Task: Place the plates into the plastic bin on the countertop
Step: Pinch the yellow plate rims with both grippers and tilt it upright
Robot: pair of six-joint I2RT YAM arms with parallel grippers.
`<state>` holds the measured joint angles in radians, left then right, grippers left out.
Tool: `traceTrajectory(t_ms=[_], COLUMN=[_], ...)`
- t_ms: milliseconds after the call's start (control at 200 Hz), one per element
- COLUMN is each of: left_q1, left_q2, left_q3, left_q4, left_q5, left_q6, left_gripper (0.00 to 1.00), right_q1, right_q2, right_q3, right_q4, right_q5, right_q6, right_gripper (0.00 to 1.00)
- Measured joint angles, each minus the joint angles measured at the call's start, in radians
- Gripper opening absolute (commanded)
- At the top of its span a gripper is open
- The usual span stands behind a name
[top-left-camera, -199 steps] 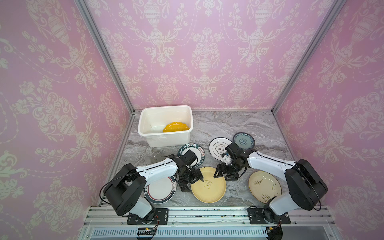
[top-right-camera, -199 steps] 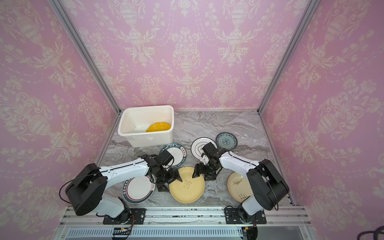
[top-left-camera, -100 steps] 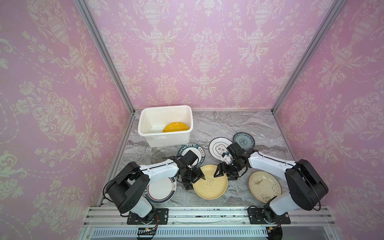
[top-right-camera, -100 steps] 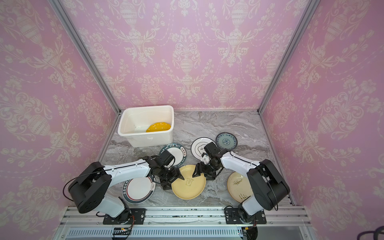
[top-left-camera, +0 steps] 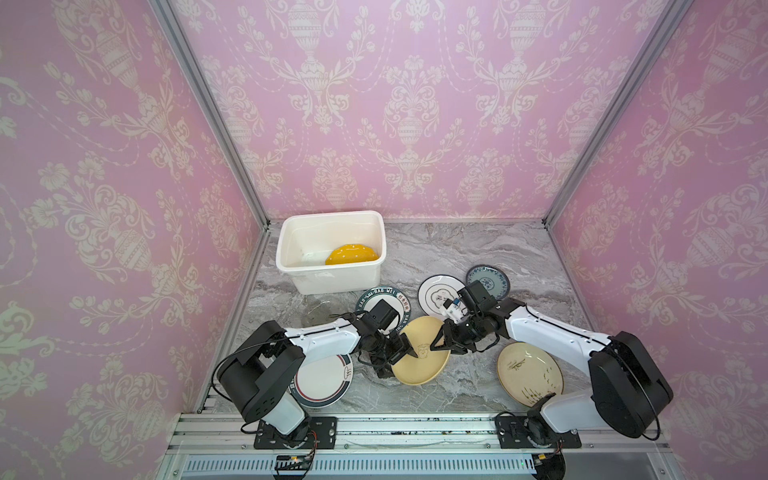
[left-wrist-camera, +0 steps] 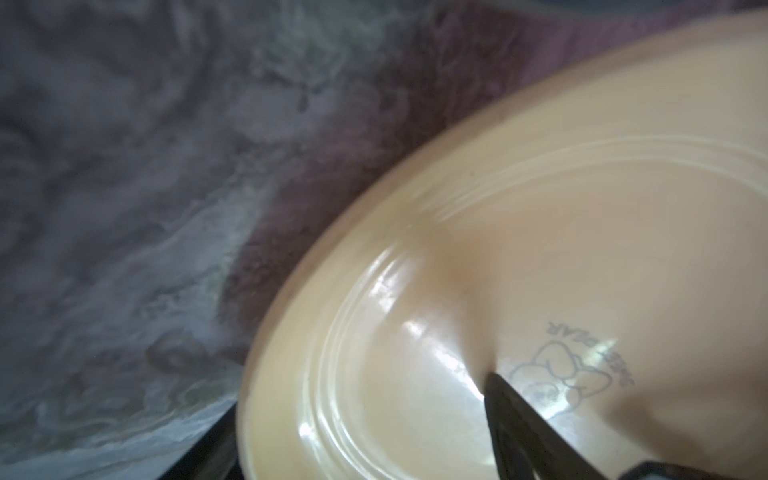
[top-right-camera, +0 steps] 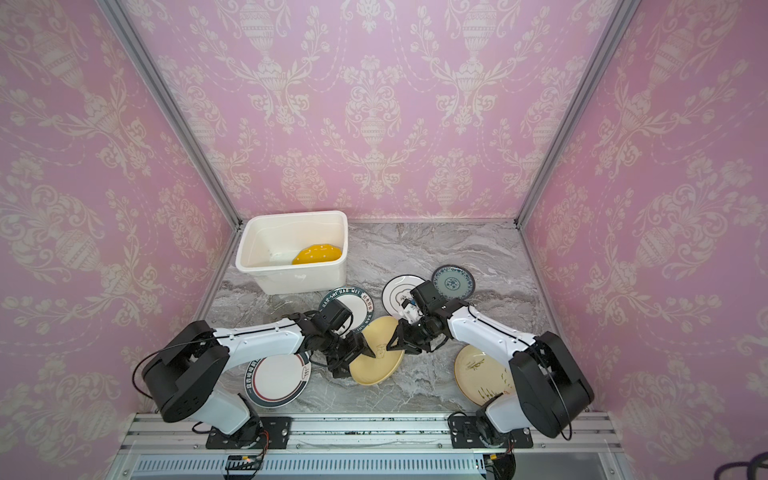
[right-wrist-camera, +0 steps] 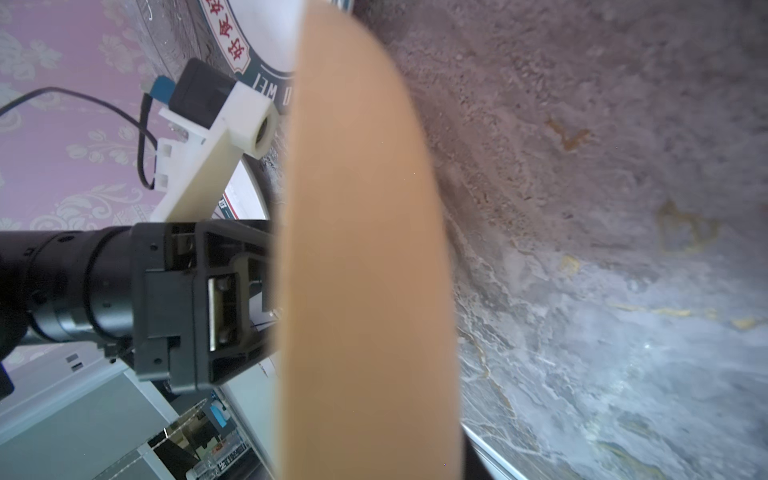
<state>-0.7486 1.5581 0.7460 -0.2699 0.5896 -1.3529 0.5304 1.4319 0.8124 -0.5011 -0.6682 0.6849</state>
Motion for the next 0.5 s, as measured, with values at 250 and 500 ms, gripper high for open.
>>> traceTrajectory(t_ms=[250,500], left_q1=[0.0,0.0], left_q2=[-0.11,-0.269], left_q3=[0.006,0.196], left_q4=[-0.013,-0.171], left_q5=[-0.008,-0.082], left_q6=[0.012,0.2], left_gripper=[0.83,0.99], right_q1=[-0.008,-0.057], right_q2=[-0.057,-0.21], right_q3=[0.082,0.189], right_q4=[-0.145,-0.243], right_q5=[0.045,0.061], right_q6=[-0.013,0.01], right_gripper=[0.17,0.18])
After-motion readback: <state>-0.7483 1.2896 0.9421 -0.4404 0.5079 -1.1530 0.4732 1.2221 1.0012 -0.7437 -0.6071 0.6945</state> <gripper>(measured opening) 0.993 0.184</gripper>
